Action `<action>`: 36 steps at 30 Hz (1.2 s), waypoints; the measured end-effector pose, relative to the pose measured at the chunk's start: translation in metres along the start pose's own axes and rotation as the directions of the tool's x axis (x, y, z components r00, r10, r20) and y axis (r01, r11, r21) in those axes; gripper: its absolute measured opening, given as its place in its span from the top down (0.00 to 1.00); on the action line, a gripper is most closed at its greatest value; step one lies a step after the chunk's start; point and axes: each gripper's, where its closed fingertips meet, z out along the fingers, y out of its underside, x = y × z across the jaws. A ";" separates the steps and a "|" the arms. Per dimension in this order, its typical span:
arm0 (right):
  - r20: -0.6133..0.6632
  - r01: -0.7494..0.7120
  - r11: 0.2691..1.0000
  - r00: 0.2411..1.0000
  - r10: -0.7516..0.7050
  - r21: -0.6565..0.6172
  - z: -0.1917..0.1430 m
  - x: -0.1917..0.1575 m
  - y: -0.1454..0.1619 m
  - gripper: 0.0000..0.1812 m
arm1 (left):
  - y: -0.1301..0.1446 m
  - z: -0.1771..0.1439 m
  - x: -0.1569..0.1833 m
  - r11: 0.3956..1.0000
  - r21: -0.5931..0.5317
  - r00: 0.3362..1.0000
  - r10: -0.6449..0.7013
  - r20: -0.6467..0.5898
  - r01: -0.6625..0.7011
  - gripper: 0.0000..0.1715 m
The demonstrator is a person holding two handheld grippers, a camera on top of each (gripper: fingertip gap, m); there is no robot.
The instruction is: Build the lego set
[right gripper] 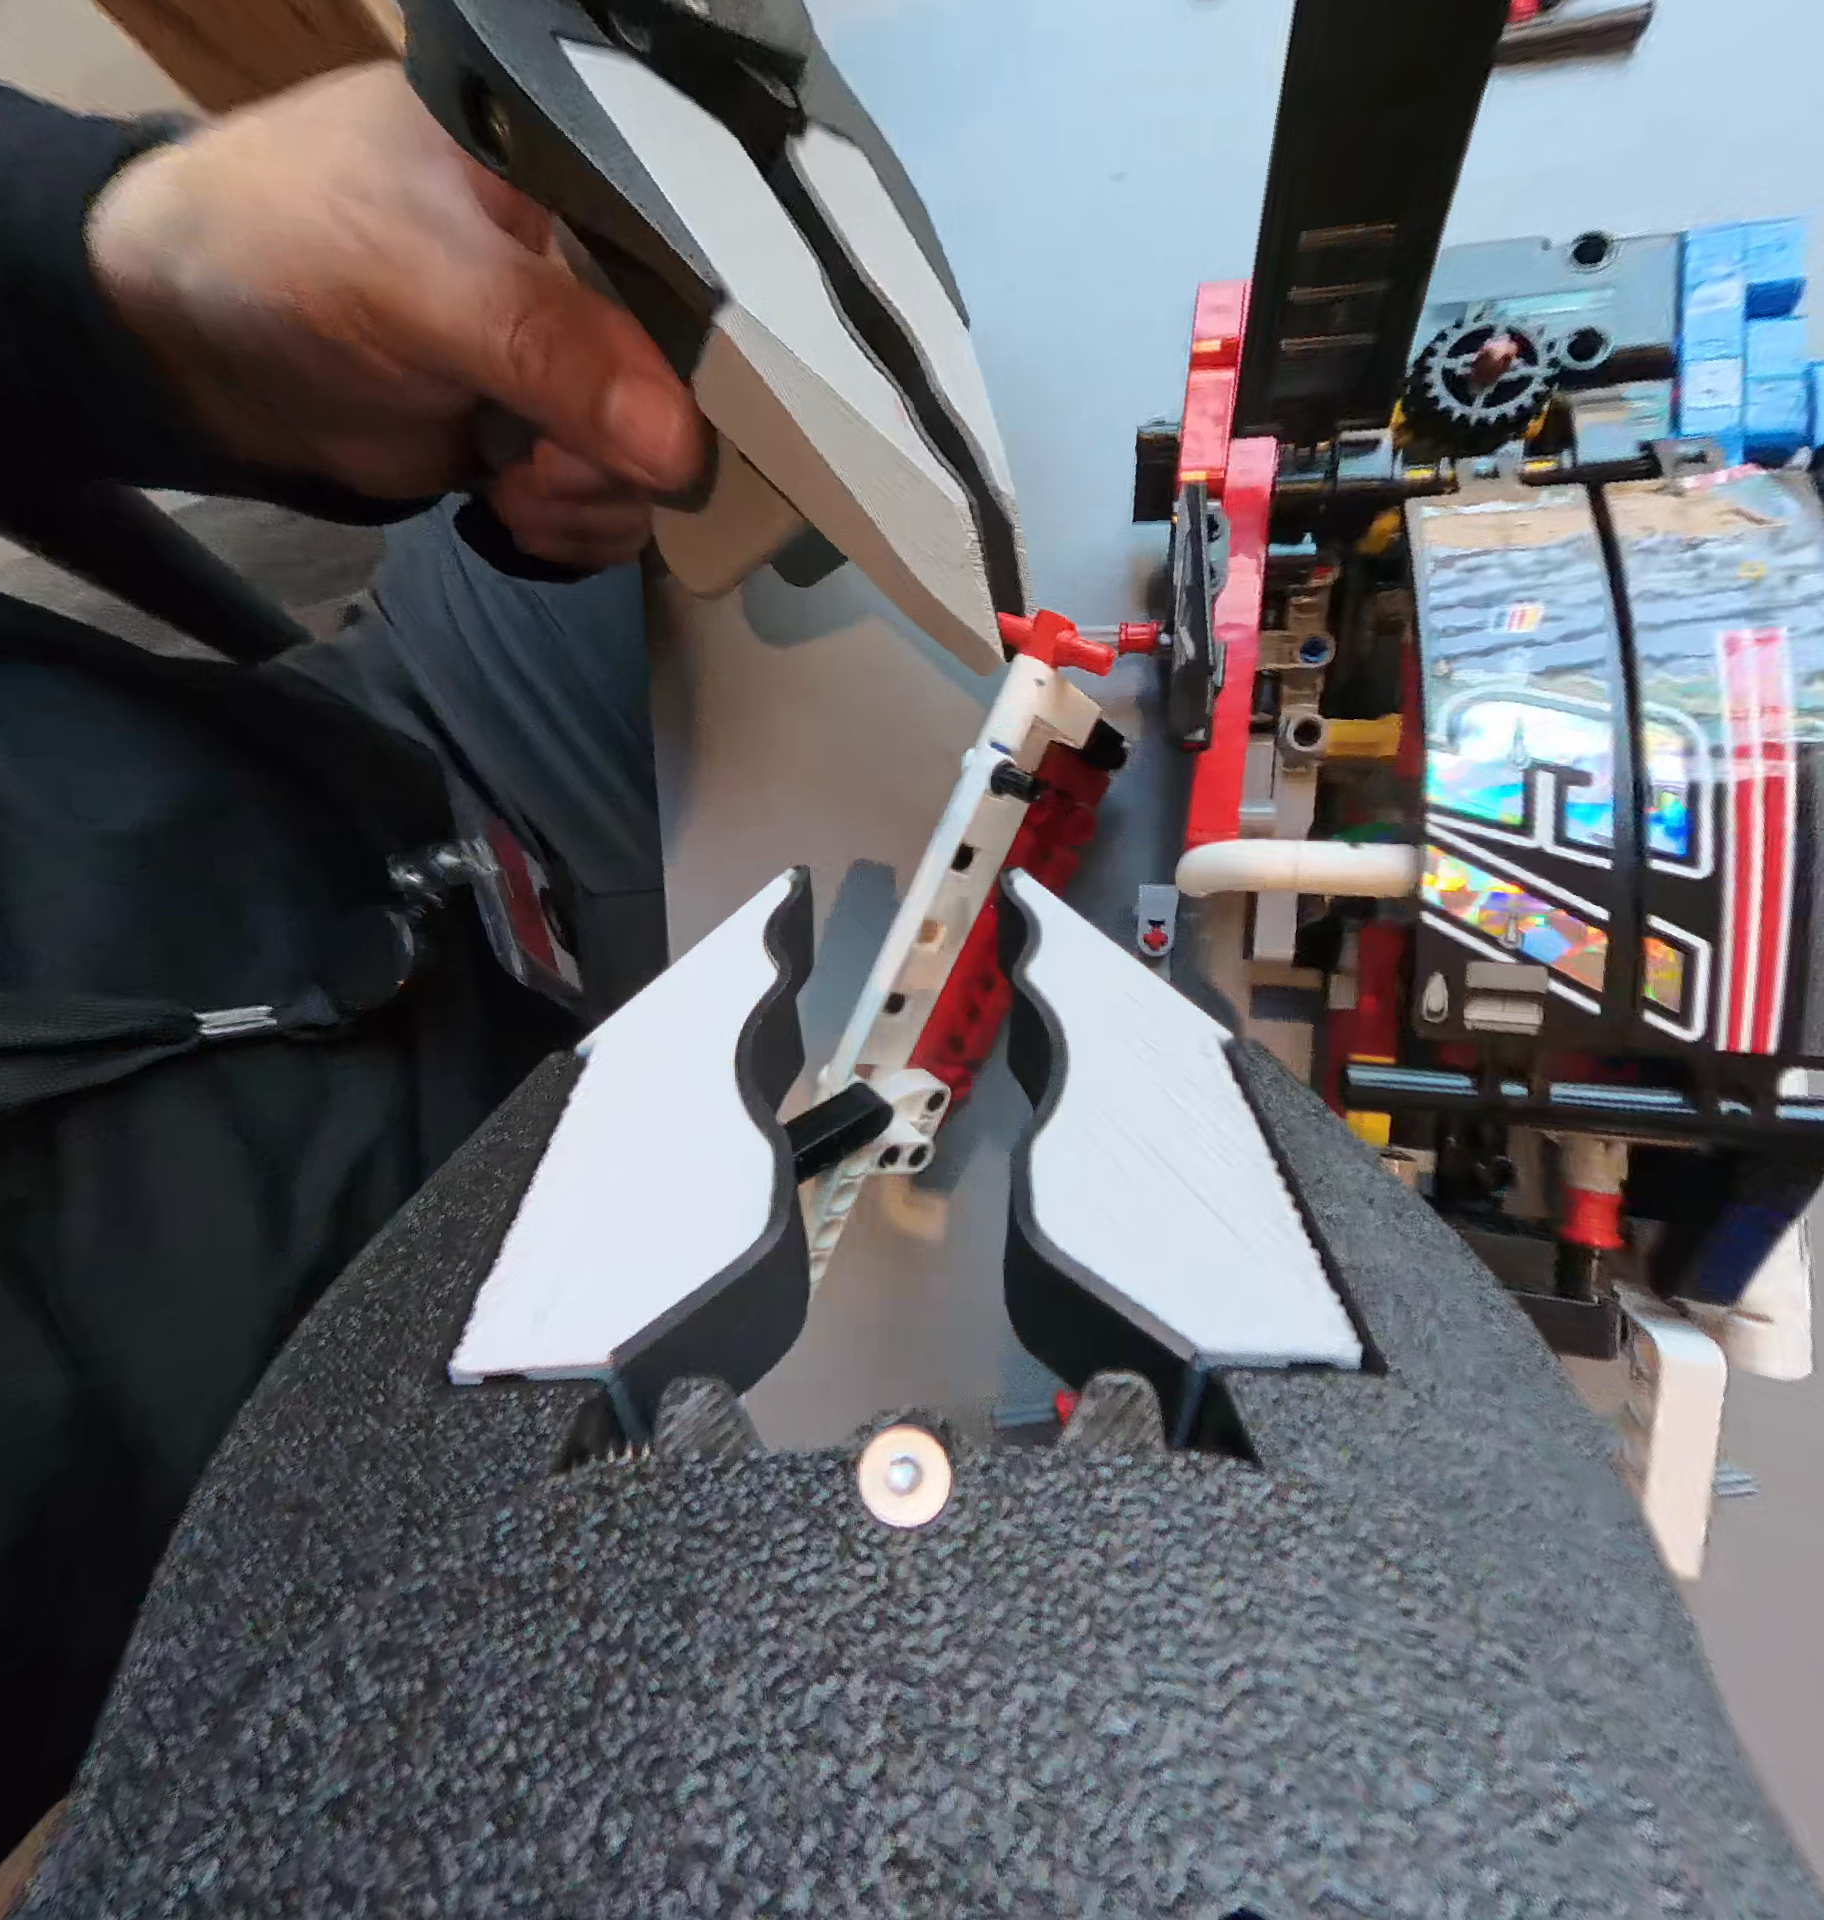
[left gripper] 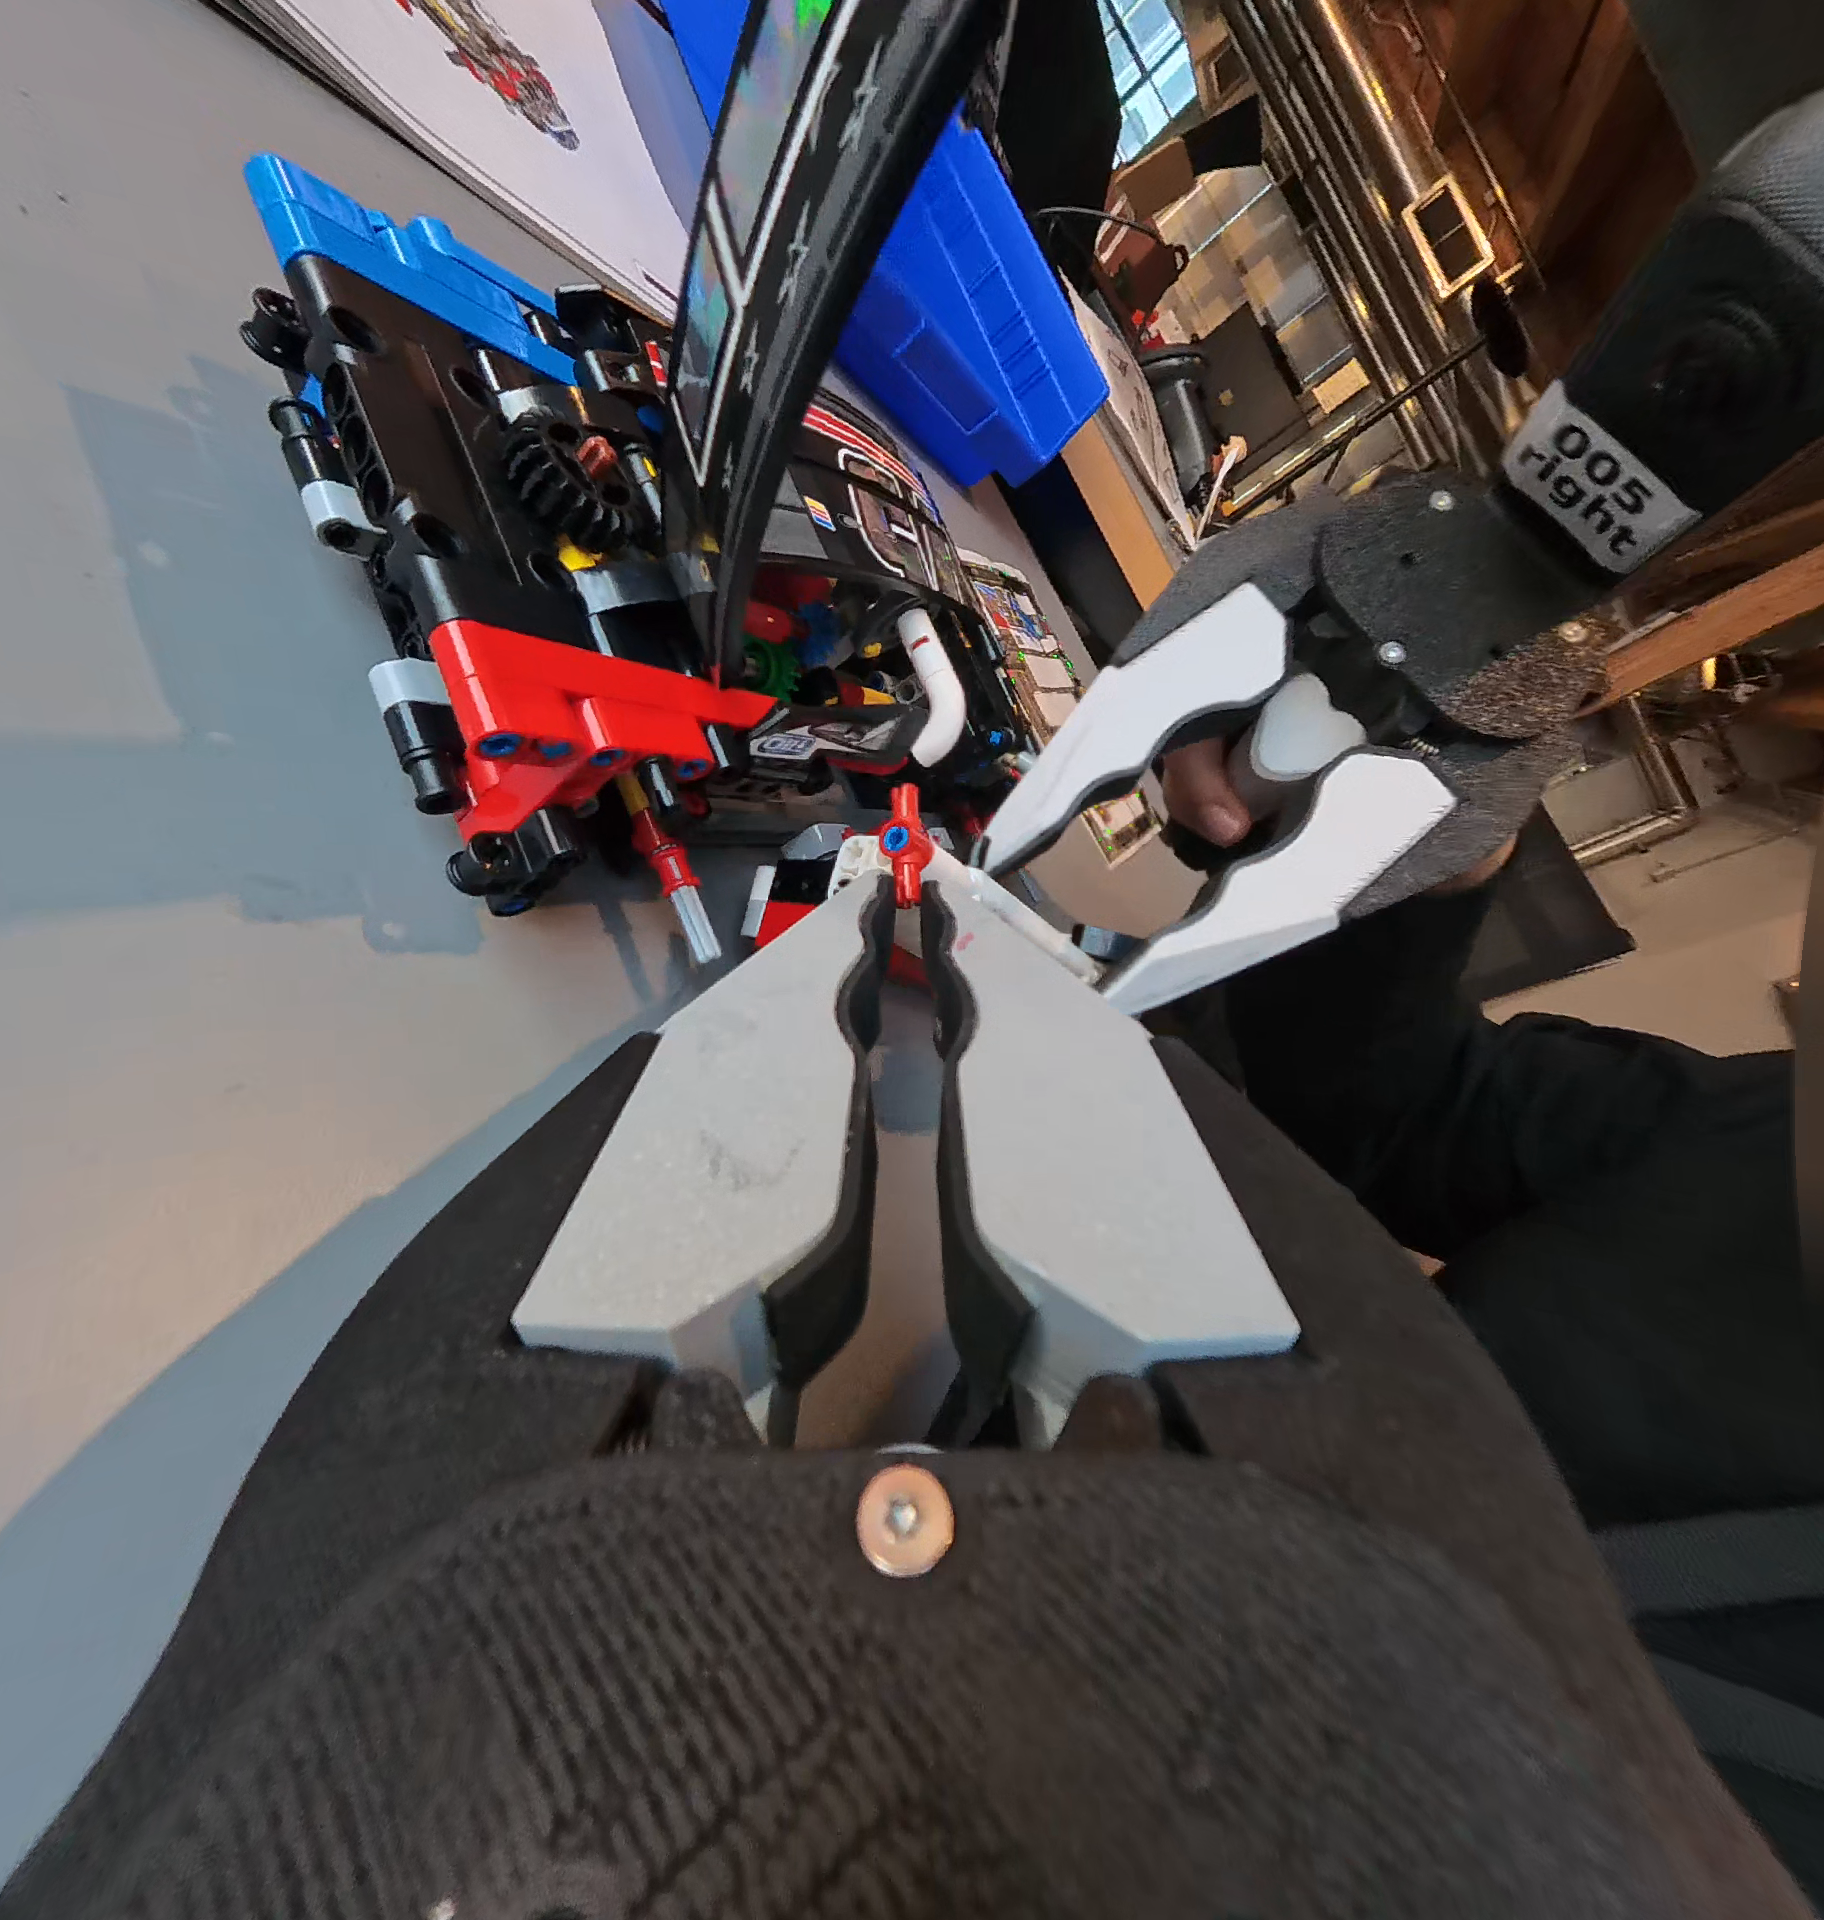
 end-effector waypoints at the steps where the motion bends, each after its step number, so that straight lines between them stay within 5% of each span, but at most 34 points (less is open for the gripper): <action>1: -0.009 0.007 0.999 1.000 -0.007 -0.032 0.003 0.003 0.004 0.82 | 0.001 0.000 0.001 1.000 -0.002 1.000 0.000 -0.001 0.000 0.99; 10: 0.104 0.061 0.985 0.994 -0.044 -0.160 0.002 0.006 0.017 0.93 | 0.009 0.003 0.002 0.999 -0.046 1.000 0.009 0.000 -0.009 0.99; 20: 0.266 0.064 0.991 0.963 -0.030 -0.118 -0.002 -0.002 0.019 0.94 | 0.013 0.003 0.010 0.996 -0.084 0.998 0.031 -0.060 -0.035 0.99; 24: 0.234 0.092 0.989 0.970 -0.062 -0.118 -0.003 0.004 0.018 0.95 | 0.007 -0.007 0.017 0.978 -0.107 0.981 0.170 -0.090 -0.179 0.87; 27: 0.239 0.088 0.987 0.970 -0.054 -0.134 -0.003 0.007 0.017 0.95 | 0.001 -0.015 0.022 0.866 -0.187 0.884 0.466 -0.034 -0.464 0.72; 30: 0.255 0.095 0.983 0.966 -0.051 -0.160 -0.001 0.008 0.017 0.95 | -0.005 -0.015 0.029 0.651 -0.314 0.697 0.715 -0.053 -0.691 0.67; 33: 0.283 0.086 0.979 0.959 -0.032 -0.184 0.001 0.009 0.016 0.95 | -0.010 -0.011 0.025 0.445 -0.439 0.552 0.821 -0.148 -0.780 0.69; 36: 0.273 0.083 0.979 0.962 -0.029 -0.189 0.000 0.013 0.015 0.95 | -0.008 -0.005 0.021 0.320 -0.538 0.512 0.821 -0.255 -0.780 0.70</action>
